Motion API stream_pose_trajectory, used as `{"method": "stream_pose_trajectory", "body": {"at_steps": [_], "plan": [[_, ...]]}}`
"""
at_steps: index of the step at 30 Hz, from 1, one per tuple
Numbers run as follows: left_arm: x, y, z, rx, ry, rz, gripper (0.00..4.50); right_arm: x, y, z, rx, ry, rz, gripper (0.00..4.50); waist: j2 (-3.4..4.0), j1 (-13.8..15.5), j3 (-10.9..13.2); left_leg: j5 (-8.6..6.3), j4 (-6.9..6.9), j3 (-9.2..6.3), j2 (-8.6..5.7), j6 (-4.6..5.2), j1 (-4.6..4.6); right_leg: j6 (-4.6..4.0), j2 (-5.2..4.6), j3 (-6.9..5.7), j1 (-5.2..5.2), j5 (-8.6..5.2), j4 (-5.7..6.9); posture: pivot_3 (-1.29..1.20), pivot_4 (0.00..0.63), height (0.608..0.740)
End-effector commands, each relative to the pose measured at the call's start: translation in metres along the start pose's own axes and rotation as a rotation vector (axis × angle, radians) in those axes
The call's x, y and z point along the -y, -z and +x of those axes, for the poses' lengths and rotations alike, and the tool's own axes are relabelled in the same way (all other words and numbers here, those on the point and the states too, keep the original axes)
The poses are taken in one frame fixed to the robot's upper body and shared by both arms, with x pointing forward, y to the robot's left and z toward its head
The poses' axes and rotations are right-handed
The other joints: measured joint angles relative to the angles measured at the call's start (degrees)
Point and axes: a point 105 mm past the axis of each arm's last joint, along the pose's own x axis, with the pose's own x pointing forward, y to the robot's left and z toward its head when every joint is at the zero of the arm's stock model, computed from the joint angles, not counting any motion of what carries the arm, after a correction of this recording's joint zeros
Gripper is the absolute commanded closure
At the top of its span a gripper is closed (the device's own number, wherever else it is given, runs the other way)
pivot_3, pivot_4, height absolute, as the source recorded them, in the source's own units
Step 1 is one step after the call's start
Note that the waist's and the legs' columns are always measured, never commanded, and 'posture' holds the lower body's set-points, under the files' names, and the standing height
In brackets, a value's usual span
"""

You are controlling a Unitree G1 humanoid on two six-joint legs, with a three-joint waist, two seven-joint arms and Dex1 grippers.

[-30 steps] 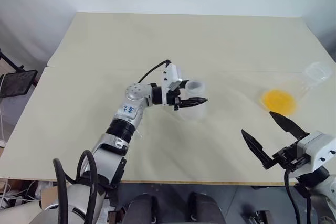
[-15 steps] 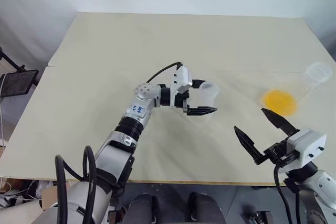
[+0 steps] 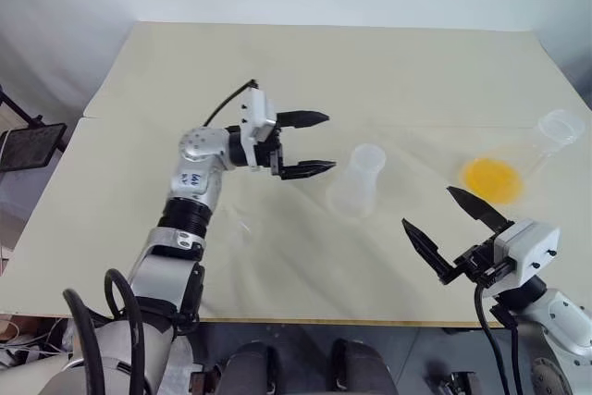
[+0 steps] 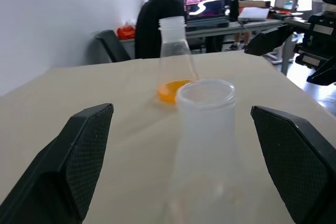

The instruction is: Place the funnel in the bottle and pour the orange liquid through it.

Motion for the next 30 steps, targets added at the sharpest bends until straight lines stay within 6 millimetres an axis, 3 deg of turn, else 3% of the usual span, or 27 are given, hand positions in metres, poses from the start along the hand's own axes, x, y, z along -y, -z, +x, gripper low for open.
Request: {"method": "stream_pose_trajectory", "body": {"at_steps": [1,3,6,7,11,17,20,23,30], "plan": [[-0.01,-0.022,-0.03,0.015,-0.088,0.057,0.03,-0.001,-0.009,0.008,0.039,-0.09,0.019,0.0,0.0,-0.06,0.0,0.0,0.0,-0.05,0.01,0.0,0.0,0.0,0.0,-0.03,0.0,0.0,0.04,0.0,0.15,0.74],[-0.011,-0.021,-0.064,-0.021,-0.2,0.048,0.03,-0.008,-0.013,0.018,0.057,-0.189,0.039,0.0,0.02,-0.64,-0.01,0.0,0.0,-0.07,0.04,0.0,0.02,0.0,-0.02,-0.03,0.0,0.0,0.1,0.0,0.15,0.74],[0.0,-0.017,-0.093,-0.076,-0.28,0.035,0.03,-0.017,-0.016,0.025,0.065,-0.287,0.054,0.0,0.02,-1.41,-0.01,0.0,-0.06,-0.2,0.18,-0.02,0.08,0.0,-0.04,-0.12,0.0,0.0,0.22,0.0,0.15,0.74],[0.007,-0.015,-0.102,-0.1,-0.301,0.029,0.03,-0.021,-0.017,0.026,0.066,-0.32,0.055,0.0,0.02,-1.4,-0.01,0.0,-0.05,-0.22,0.2,-0.02,0.06,0.0,-0.05,-0.14,0.0,0.0,0.25,0.0,0.15,0.74],[0.051,-0.004,-0.18,-0.27,-0.547,-0.023,0.03,-0.045,-0.017,0.038,0.072,-0.542,0.044,0.0,0.0,-2.34,0.0,-0.03,-0.05,-0.27,0.19,-0.01,0.04,0.0,-0.13,-0.13,0.02,0.0,0.21,0.0,0.15,0.74],[0.108,0.002,-0.224,-0.411,-0.702,-0.105,0.03,-0.052,-0.013,0.043,0.074,-0.681,0.007,0.0,-0.09,-1.22,0.01,-0.05,0.04,-0.56,0.15,-0.02,0.02,-0.01,-0.26,-0.19,0.19,0.0,0.17,0.0,0.15,0.74],[0.138,0.005,-0.239,-0.464,-0.761,-0.171,0.03,-0.056,-0.01,0.044,0.067,-0.732,0.016,0.0,-0.11,-1.34,0.0,-0.1,0.03,-0.58,0.12,-0.02,0.03,-0.01,-0.33,-0.17,0.19,0.0,0.14,0.0,0.15,0.74],[0.158,0.006,-0.239,-0.481,-0.776,-0.206,0.03,-0.058,-0.006,0.045,0.063,-0.752,0.027,0.0,-0.11,-1.25,0.0,-0.12,0.03,-0.6,0.14,-0.04,0.02,-0.02,-0.32,-0.2,0.2,0.0,0.12,0.0,0.15,0.74],[0.161,0.011,-0.221,-0.446,-0.754,-0.243,0.03,-0.056,-0.004,0.049,0.073,-0.734,0.041,0.0,-0.09,-1.4,-0.02,-0.14,0.02,-0.58,0.14,-0.08,0.03,-0.07,-0.4,-0.11,0.18,-0.02,0.11,0.0,0.15,0.74]]}}
